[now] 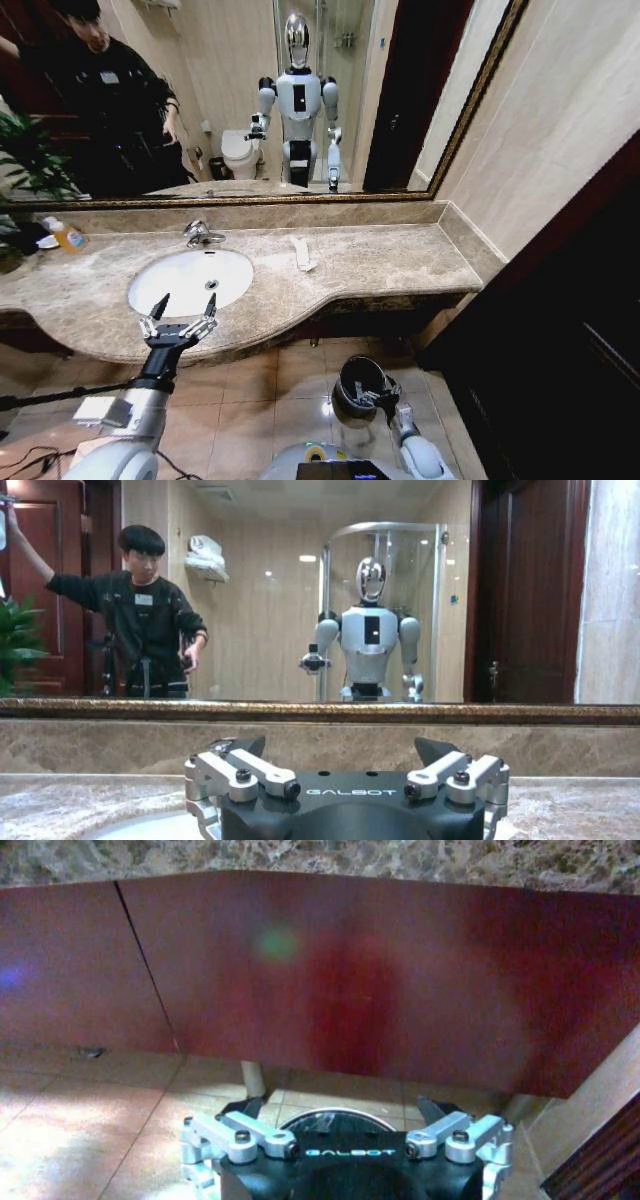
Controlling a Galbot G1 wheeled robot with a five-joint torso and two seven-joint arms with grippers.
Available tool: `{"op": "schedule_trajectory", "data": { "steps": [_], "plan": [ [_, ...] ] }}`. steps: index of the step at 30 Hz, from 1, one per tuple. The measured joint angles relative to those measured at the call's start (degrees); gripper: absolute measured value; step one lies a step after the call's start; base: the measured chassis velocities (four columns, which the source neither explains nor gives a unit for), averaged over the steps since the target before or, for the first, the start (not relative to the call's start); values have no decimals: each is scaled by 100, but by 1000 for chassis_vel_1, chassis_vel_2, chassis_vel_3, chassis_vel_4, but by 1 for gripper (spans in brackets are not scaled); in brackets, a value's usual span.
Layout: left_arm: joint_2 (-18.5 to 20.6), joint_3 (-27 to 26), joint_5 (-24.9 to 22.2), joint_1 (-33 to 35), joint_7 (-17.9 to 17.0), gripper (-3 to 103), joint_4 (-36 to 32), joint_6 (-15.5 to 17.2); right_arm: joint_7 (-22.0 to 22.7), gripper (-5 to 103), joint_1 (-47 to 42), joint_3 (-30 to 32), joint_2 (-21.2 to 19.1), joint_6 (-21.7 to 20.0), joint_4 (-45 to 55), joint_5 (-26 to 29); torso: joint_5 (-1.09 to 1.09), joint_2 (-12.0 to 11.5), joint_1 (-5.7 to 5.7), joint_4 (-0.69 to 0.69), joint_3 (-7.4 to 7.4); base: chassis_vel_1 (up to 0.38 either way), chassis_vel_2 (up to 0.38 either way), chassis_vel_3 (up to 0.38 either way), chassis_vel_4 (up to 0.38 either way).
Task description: Pick up the trash from the sink and place it in the trash bin.
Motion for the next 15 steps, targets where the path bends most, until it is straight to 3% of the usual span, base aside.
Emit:
{"op": "schedule_trajectory", "data": {
  "steps": [8, 11, 15],
  "plan": [
    [0, 0, 0, 0, 0, 100, 0, 0, 57, 100, -301, 123, -116, 51, 809, 341, 0, 0, 0, 0, 0, 0, 0, 0, 0],
    [0, 0, 0, 0, 0, 100, 0, 0, 111, 100, -431, 348, -97, 317, 1313, 286, 0, 0, -1, 0, 0, 0, 0, 0, 0],
    [0, 0, 0, 0, 0, 100, 0, 0, 128, 100, -598, 471, -103, 365, 1947, 341, 0, 0, -1, 0, 0, 0, 0, 0, 0]
  ]
}}
